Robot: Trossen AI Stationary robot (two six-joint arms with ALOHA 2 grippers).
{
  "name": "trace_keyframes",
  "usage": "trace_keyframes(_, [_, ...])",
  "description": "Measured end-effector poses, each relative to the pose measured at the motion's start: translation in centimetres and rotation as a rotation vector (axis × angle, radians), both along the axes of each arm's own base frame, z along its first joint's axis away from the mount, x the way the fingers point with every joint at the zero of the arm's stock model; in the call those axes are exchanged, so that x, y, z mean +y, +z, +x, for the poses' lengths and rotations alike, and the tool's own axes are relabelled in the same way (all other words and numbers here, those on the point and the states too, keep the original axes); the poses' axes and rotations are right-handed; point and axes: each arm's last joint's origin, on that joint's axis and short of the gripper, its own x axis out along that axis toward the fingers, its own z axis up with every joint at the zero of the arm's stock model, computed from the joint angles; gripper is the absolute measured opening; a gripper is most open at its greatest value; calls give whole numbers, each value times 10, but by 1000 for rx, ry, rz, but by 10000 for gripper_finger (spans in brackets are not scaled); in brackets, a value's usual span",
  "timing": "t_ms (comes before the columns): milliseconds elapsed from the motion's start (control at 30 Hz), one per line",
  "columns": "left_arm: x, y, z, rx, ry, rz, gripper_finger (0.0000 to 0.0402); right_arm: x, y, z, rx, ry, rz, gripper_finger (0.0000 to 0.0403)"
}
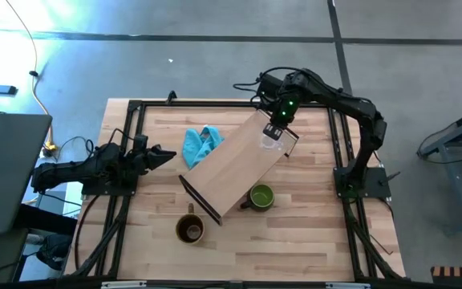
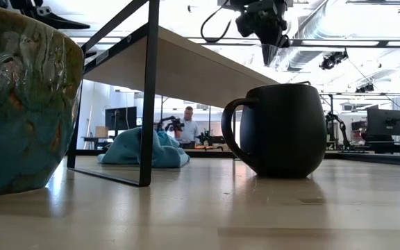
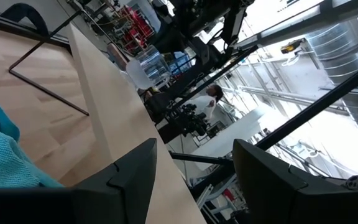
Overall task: Stack small to large cups/mugs on shelf
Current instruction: Put the transparent mug on the shelf
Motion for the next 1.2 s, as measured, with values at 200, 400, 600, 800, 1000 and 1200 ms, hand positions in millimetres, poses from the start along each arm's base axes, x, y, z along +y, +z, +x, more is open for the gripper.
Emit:
trace_keyframes(200, [0,0,0,0,0,0,200,-1,0,0,8,35,-23,0])
trace_keyframes(400, [0,0,0,0,-2,0,200,-1,0,0,9,58,-28,0])
trace_keyframes(600, [0,0,0,0,-2,0,200,-1,0,-1,11,68,-34,0])
trace_keyframes(800, [0,0,0,0,-1,0,200,-2,0,0,2,80,-43,0])
trace_keyframes(1000, [0,0,0,0,0,0,200,-2,0,0,4,84,-43,0])
trace_keyframes(1200, [0,0,0,-1,0,0,200,-6,0,-1,1,70,-44,0])
